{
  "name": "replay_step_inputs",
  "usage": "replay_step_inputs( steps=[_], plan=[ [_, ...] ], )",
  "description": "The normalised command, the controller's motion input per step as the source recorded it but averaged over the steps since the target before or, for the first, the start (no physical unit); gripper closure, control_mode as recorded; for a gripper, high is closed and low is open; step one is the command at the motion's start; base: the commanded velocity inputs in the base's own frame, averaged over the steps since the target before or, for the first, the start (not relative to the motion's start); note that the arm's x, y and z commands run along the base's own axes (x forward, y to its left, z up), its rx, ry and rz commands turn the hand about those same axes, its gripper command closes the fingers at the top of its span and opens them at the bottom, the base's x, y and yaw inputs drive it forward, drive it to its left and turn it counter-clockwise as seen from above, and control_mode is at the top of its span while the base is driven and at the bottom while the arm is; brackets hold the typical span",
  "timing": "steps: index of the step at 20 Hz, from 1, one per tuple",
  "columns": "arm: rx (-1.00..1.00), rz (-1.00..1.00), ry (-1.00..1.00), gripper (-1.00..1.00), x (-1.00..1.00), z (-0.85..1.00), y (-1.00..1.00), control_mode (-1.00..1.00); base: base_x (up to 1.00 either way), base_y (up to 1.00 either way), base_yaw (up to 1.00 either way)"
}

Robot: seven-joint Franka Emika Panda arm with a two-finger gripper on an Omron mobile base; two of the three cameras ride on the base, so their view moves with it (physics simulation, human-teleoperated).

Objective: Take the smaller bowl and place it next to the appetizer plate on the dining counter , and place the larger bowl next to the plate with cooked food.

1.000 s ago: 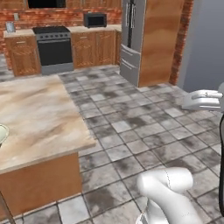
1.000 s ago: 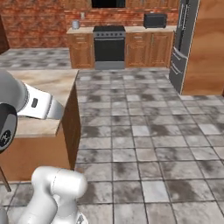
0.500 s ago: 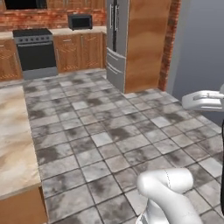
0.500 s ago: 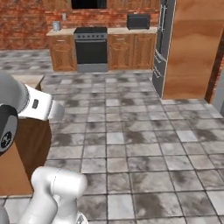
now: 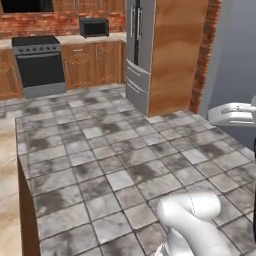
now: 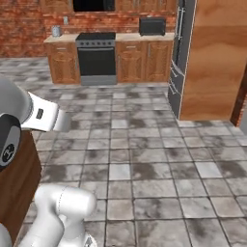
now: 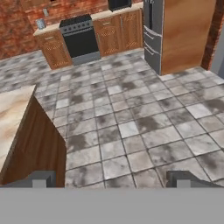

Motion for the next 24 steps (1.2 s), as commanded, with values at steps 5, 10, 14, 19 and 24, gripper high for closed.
replay_step_inputs(
  steps=[5, 10, 14, 19, 24],
  plan=[
    [0.0, 0.0, 0.0, -1.0, 0.0, 0.0, 0.0, 1.0, 1.0, 0.0, 0.04],
    [0.0, 0.0, 0.0, -1.0, 0.0, 0.0, 0.0, 1.0, 1.0, 0.0, 0.04],
    [0.0, 0.0, 0.0, -1.0, 0.0, 0.0, 0.0, 1.0, 1.0, 0.0, 0.0],
    [0.0, 0.0, 0.0, -1.0, 0.0, 0.0, 0.0, 1.0, 1.0, -0.01, -0.02],
    [0.0, 0.0, 0.0, -1.0, 0.0, 0.0, 0.0, 1.0, 1.0, 0.0, -0.02]
  ],
)
